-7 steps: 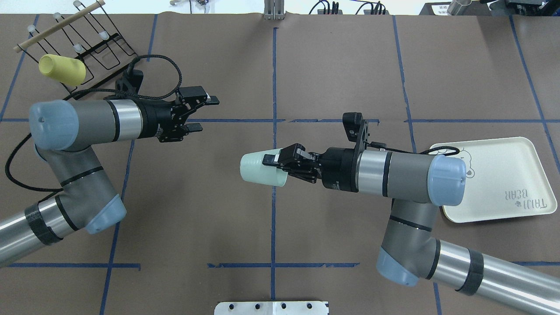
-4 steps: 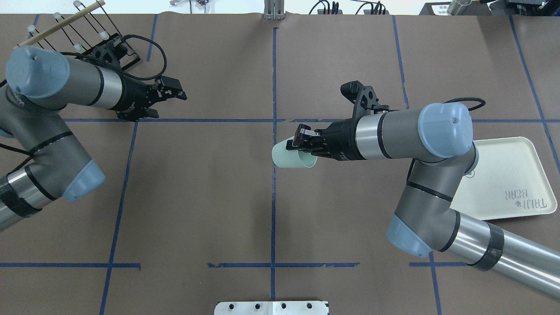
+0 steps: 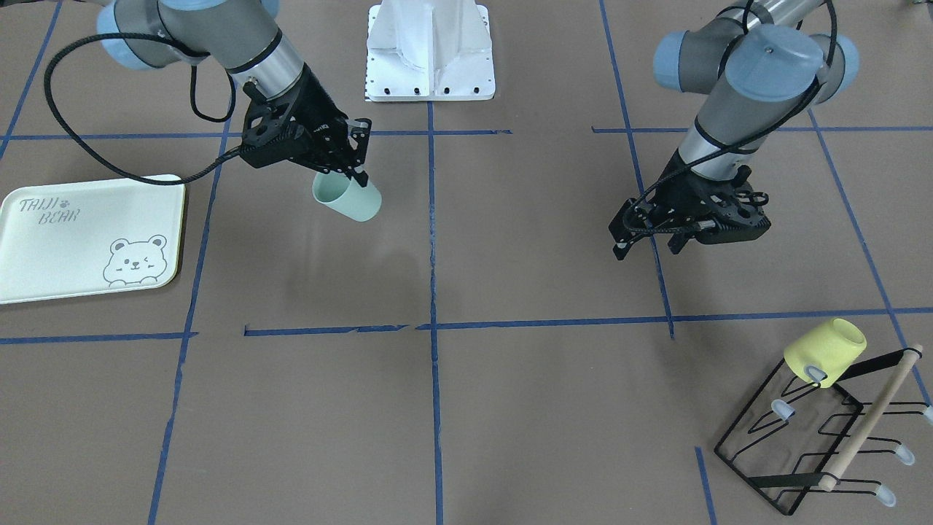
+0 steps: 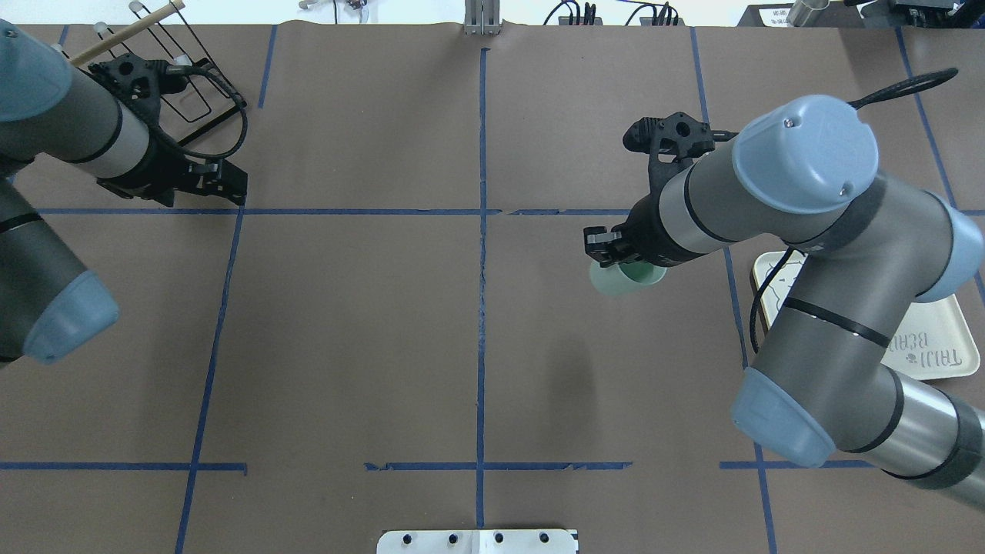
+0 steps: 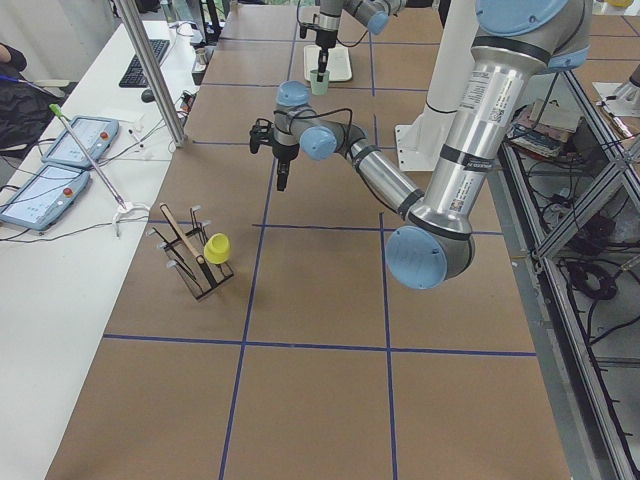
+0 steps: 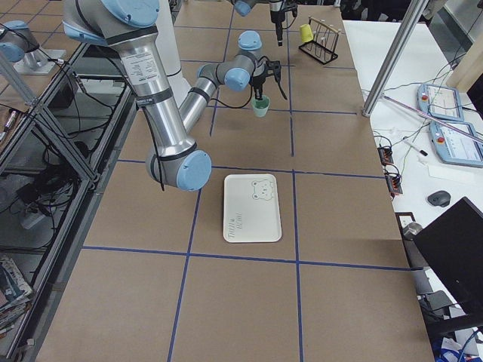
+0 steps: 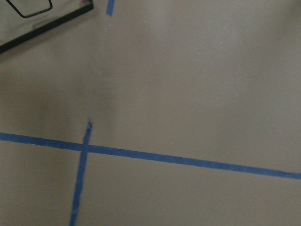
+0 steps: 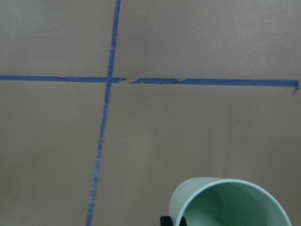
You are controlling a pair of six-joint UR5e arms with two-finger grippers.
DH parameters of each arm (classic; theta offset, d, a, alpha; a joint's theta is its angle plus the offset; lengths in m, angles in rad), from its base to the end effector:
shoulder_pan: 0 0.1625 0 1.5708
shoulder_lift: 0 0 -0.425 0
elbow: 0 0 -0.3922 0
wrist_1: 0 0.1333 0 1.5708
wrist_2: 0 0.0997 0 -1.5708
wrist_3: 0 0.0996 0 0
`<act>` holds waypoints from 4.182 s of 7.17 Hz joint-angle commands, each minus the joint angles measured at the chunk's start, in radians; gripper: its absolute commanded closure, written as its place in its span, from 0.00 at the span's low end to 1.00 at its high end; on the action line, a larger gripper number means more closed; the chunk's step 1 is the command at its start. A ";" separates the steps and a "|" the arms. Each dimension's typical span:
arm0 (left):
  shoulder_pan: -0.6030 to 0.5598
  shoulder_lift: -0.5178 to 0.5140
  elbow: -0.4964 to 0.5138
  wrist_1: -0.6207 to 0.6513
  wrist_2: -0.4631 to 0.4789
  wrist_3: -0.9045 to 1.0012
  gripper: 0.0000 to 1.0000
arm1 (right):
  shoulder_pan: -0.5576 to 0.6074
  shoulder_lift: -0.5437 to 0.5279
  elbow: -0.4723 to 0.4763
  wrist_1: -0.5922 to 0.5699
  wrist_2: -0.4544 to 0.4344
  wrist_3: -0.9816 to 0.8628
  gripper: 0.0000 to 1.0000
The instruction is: Left arm grabs green cup and hands to right arm on tray
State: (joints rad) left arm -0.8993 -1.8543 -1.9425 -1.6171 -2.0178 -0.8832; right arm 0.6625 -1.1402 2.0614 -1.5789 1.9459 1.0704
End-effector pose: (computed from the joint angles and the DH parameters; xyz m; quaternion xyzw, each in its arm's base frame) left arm 0.2802 -0.4977 0.3358 0.0928 0.3834 -0.0210 0.9187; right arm -0.3733 -0.4140 0.2141 0.0980 -0.4539 -0.0105 0.8856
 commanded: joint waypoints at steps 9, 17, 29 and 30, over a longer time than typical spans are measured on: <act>-0.664 0.544 0.051 0.134 -0.410 1.038 0.00 | 0.422 -0.584 -0.001 0.224 0.255 -0.709 1.00; -0.664 0.540 0.043 0.123 -0.411 1.003 0.00 | 0.257 -0.638 -0.176 0.570 0.071 -0.422 0.99; -0.662 0.534 0.034 0.123 -0.398 1.004 0.00 | 0.662 -0.677 0.014 0.023 0.341 -1.059 0.00; -0.662 0.534 0.040 0.121 -0.400 1.006 0.00 | 0.752 -0.729 -0.007 0.001 0.364 -1.184 0.00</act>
State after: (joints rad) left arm -1.5619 -1.3208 -1.9057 -1.4946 -2.4167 0.1213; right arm 1.2828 -1.8179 2.0683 -1.5066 2.2597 0.0898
